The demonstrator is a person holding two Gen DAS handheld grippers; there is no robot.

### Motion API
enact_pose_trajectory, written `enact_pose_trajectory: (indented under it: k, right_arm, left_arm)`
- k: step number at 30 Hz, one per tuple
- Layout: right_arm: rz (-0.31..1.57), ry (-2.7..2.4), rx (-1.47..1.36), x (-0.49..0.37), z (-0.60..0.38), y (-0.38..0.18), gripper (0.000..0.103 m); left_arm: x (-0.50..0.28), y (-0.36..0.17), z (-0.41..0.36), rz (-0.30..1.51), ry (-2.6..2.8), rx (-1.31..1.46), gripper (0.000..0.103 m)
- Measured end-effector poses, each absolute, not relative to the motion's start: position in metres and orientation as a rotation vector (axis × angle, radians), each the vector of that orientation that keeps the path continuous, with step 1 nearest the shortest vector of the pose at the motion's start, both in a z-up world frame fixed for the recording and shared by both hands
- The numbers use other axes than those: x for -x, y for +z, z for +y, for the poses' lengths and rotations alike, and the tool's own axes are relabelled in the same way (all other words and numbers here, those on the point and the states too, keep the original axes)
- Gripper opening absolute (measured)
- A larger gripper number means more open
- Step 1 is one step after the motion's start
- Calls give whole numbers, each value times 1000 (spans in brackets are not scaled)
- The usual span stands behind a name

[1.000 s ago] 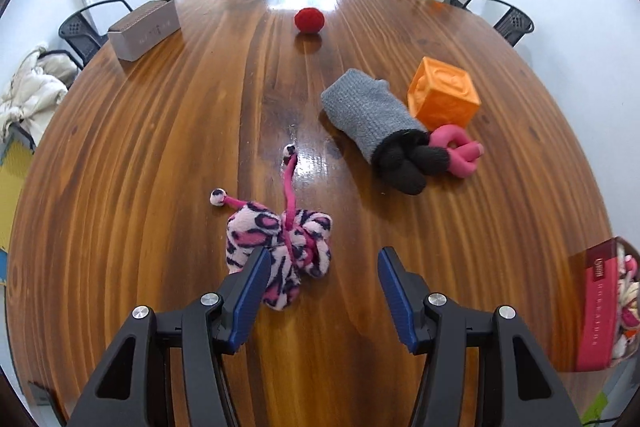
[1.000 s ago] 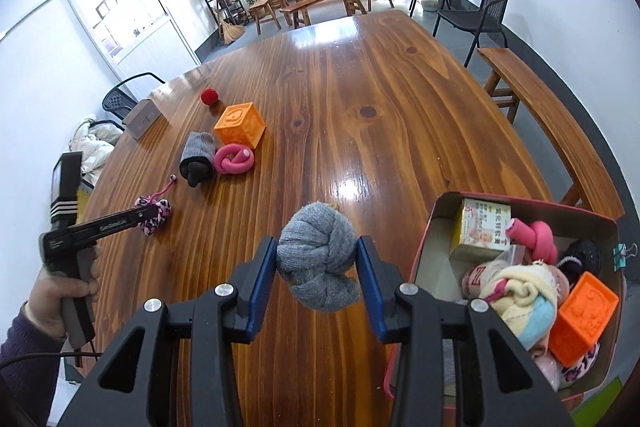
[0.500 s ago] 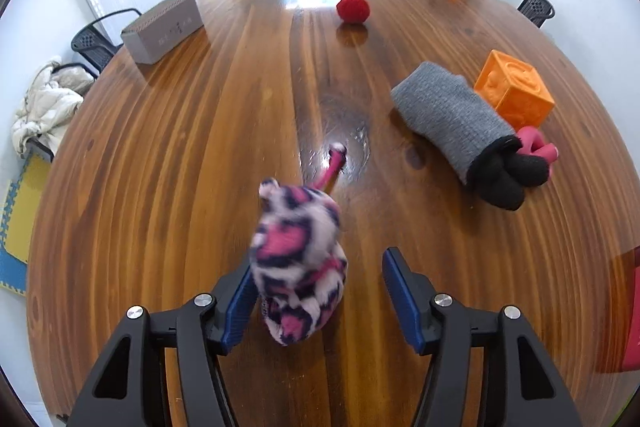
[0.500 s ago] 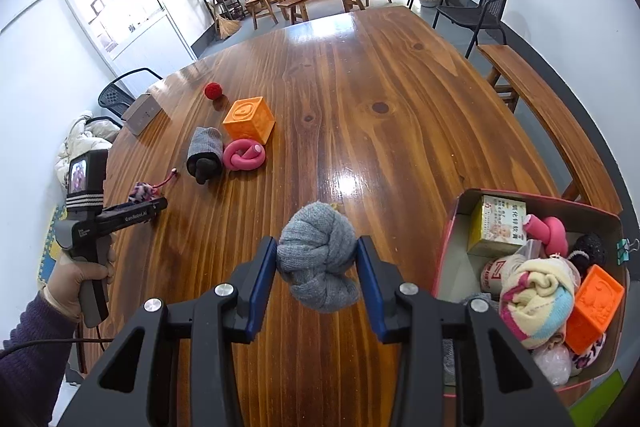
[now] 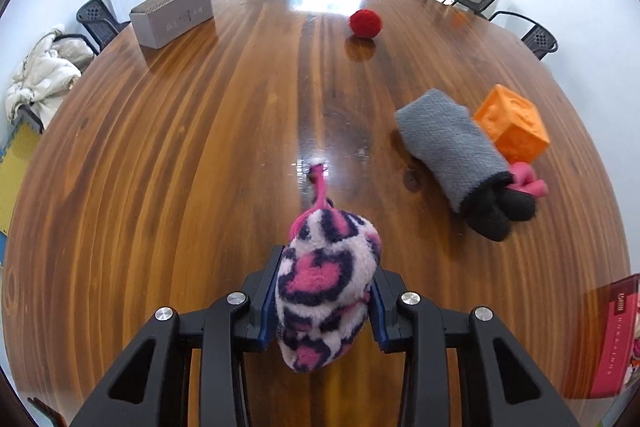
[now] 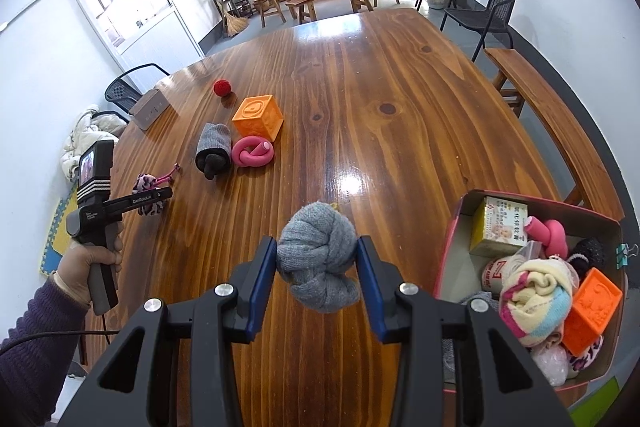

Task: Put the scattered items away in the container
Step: 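Carry the leopard plush and grey knotted cloth into the box and open both tools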

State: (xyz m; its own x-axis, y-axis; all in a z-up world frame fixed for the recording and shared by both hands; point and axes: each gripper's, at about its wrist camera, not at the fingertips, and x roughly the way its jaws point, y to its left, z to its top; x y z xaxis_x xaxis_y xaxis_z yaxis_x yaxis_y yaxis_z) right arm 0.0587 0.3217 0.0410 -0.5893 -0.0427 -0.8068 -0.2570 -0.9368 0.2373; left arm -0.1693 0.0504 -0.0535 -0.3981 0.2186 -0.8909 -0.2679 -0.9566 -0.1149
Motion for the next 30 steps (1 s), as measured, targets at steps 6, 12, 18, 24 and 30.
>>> enact_pose_trajectory:
  k: [6,12,18,24,30]
  right_arm:
    - [555,2647,1305,-78,342,47,44]
    - [586,2625,1218,-113,375,56,44]
    - [608,2560,1111,-162,421,69,44]
    - [639,2479,1028,-211,470,74,44]
    - [669,2461,988,-238,496,73,44]
  left_arm:
    - [131,-11,84,86,2350,1401,38]
    - [86,35,150,95,2226,1246,38]
    - [29,73,233,126,2080,1117,38]
    - [-31,84,299,164,1932,1069,38]
    - [-70,77,342,213,1856,1090,38]
